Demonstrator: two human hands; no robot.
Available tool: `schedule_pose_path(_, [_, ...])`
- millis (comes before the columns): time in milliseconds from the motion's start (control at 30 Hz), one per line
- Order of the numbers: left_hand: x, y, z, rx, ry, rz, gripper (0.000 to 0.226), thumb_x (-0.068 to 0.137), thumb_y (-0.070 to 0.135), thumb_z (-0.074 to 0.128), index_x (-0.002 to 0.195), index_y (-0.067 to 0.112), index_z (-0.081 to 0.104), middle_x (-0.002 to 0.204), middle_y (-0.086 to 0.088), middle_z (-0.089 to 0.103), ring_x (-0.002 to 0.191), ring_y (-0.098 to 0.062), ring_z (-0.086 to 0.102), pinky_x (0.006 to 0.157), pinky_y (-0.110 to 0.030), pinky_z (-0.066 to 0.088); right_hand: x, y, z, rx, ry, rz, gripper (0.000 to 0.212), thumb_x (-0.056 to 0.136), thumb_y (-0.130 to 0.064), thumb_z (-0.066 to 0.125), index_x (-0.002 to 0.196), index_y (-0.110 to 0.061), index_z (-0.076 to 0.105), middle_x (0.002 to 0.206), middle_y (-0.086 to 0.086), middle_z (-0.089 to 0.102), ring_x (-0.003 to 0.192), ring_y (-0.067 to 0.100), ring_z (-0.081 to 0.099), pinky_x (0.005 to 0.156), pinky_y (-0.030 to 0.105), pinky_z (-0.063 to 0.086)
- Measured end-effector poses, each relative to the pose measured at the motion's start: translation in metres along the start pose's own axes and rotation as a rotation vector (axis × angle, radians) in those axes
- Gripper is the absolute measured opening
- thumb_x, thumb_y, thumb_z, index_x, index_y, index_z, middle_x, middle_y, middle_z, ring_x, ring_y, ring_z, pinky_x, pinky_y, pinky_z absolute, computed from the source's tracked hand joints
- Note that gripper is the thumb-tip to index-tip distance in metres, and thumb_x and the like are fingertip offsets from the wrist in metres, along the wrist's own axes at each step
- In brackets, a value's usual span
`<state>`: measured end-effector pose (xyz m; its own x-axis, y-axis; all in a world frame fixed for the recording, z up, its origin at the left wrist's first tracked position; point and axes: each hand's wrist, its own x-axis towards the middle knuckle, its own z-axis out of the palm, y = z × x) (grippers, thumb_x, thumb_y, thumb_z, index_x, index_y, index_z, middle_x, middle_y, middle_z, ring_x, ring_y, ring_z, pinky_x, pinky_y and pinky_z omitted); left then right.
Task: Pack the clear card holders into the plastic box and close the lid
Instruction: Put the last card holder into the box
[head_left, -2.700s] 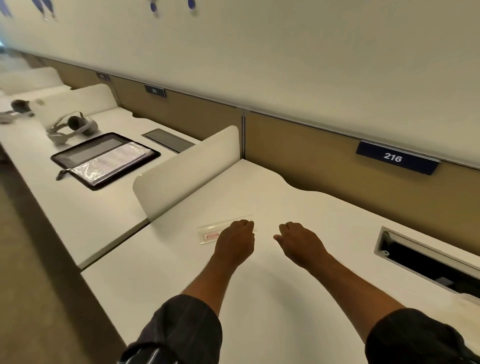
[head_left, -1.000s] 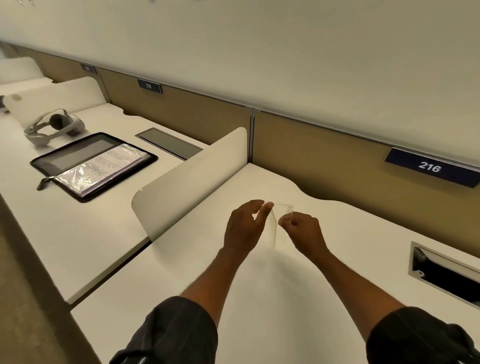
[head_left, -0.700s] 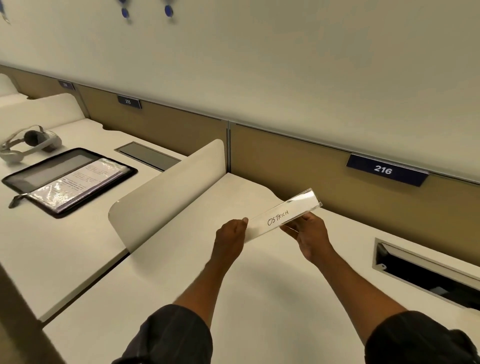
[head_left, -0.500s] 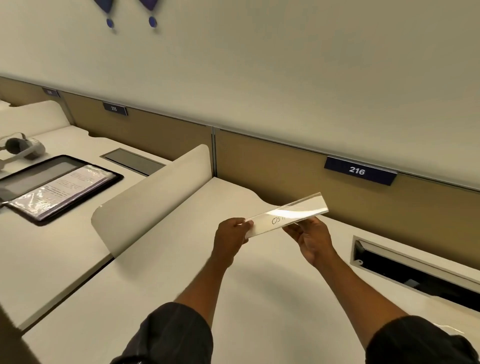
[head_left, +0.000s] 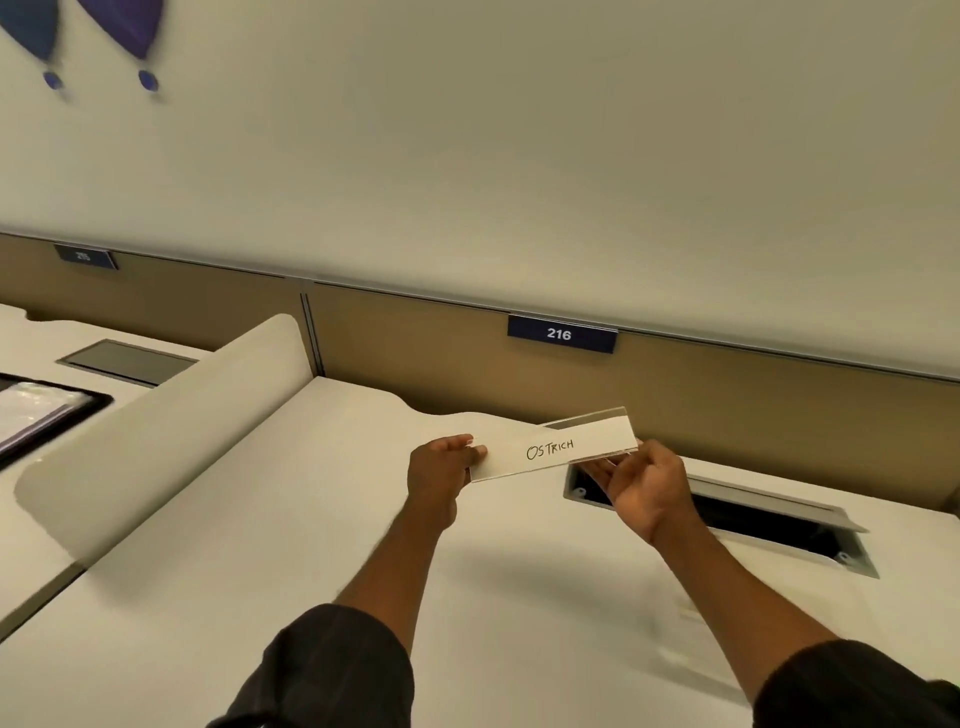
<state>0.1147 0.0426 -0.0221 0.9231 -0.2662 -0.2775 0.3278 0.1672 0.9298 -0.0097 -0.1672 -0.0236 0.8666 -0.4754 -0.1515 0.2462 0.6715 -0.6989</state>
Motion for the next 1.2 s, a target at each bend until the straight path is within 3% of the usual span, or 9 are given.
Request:
schedule_pose_path(133, [-0.018, -0.009, 0.052, 0.063, -0.039, 0.042, 0.023, 0.075, -0.001, 0.075, 0.096, 0.004, 0.069, 0.089, -0.009, 0.069, 0.083, -0.025, 0.065, 0.086, -0.039, 0.056, -0.023, -0.049, -0.042, -0.143, -0.072, -0.052, 0.043, 0.090, -0.045, 0.053, 0.115, -0.011, 0.065, 0.116, 0.017, 0.068, 0.108, 0.031, 0.064, 0.093, 0.038, 0.053])
schedule_pose_path(233, [-0.031, -0.019, 0.088, 0.126, -0.076, 0.067, 0.023, 0.074, 0.001, 0.076, 0.095, 0.007, 0.070, 0.091, -0.011, 0.069, 0.082, -0.025, 0.064, 0.087, -0.039, 0.055, -0.038, -0.083, -0.078, -0.338, -0.061, -0.090, 0.026, 0.082, -0.022, 0.067, 0.107, -0.015, 0.062, 0.111, 0.013, 0.067, 0.103, 0.026, 0.065, 0.083, 0.028, 0.058])
schedule_pose_path(300, [-0.039, -0.029, 0.112, 0.186, -0.100, 0.082, 0.021, 0.074, 0.003, 0.077, 0.091, 0.013, 0.070, 0.091, -0.009, 0.068, 0.082, -0.023, 0.064, 0.087, -0.038, 0.055, -0.050, -0.104, -0.102, -0.460, -0.048, -0.083, 0.033, 0.077, -0.012, 0.069, 0.108, -0.011, 0.059, 0.107, 0.014, 0.065, 0.095, 0.022, 0.067, 0.083, 0.027, 0.057])
schedule_pose_path(467, [-0.061, -0.056, 0.162, 0.366, -0.188, 0.122, 0.022, 0.072, 0.005, 0.078, 0.091, 0.013, 0.071, 0.089, -0.007, 0.069, 0.079, -0.022, 0.063, 0.081, -0.036, 0.054, -0.078, -0.151, -0.149, -0.794, -0.057, 0.017, 0.042, 0.077, -0.006, 0.070, 0.118, 0.000, 0.061, 0.119, 0.022, 0.064, 0.109, 0.032, 0.062, 0.101, 0.042, 0.047])
schedule_pose_path(600, [-0.074, -0.072, 0.189, 0.547, -0.254, 0.122, 0.016, 0.073, 0.005, 0.076, 0.084, 0.011, 0.068, 0.086, -0.011, 0.068, 0.073, -0.024, 0.062, 0.077, -0.043, 0.056, -0.094, -0.182, -0.177, -1.000, -0.052, 0.073, 0.030, 0.081, -0.004, 0.071, 0.111, -0.004, 0.066, 0.106, 0.014, 0.070, 0.091, 0.020, 0.067, 0.078, 0.027, 0.052])
schedule_pose_path(733, [-0.081, -0.089, 0.209, 0.912, -0.408, 0.217, 0.022, 0.077, 0.008, 0.074, 0.099, 0.011, 0.071, 0.090, -0.008, 0.069, 0.068, -0.016, 0.061, 0.058, -0.024, 0.050, -0.095, -0.192, -0.201, -1.243, -0.034, 0.113, 0.031, 0.074, -0.009, 0.078, 0.104, -0.012, 0.070, 0.101, 0.006, 0.073, 0.091, 0.016, 0.067, 0.079, 0.022, 0.052])
schedule_pose_path(900, [-0.086, -0.113, 0.227, 1.299, -0.558, 0.296, 0.045, 0.077, 0.007, 0.076, 0.121, 0.008, 0.064, 0.125, -0.008, 0.062, 0.113, -0.022, 0.059, 0.090, -0.027, 0.050, -0.090, -0.180, -0.229, -1.560, -0.088, 0.176, 0.029, 0.070, -0.019, 0.081, 0.096, -0.022, 0.071, 0.096, -0.005, 0.072, 0.085, 0.006, 0.064, 0.074, 0.017, 0.049])
schedule_pose_path(1033, [-0.086, -0.129, 0.234, 1.464, -0.582, 0.362, 0.046, 0.078, 0.005, 0.073, 0.122, 0.006, 0.062, 0.123, -0.011, 0.063, 0.112, -0.026, 0.059, 0.098, -0.033, 0.047, -0.080, -0.173, -0.239, -1.827, -0.182, 0.147, 0.037, 0.071, -0.025, 0.079, 0.106, -0.019, 0.069, 0.105, -0.005, 0.067, 0.095, 0.014, 0.061, 0.084, 0.030, 0.049])
schedule_pose_path(1200, [-0.082, -0.138, 0.238, 1.627, -0.594, 0.416, 0.039, 0.076, 0.017, 0.077, 0.113, 0.010, 0.068, 0.112, -0.009, 0.067, 0.100, -0.025, 0.064, 0.089, -0.034, 0.051, -0.071, -0.162, -0.247, -2.008, -0.253, 0.144, 0.042, 0.074, -0.030, 0.076, 0.114, -0.020, 0.067, 0.113, -0.006, 0.065, 0.098, 0.012, 0.056, 0.083, 0.027, 0.046])
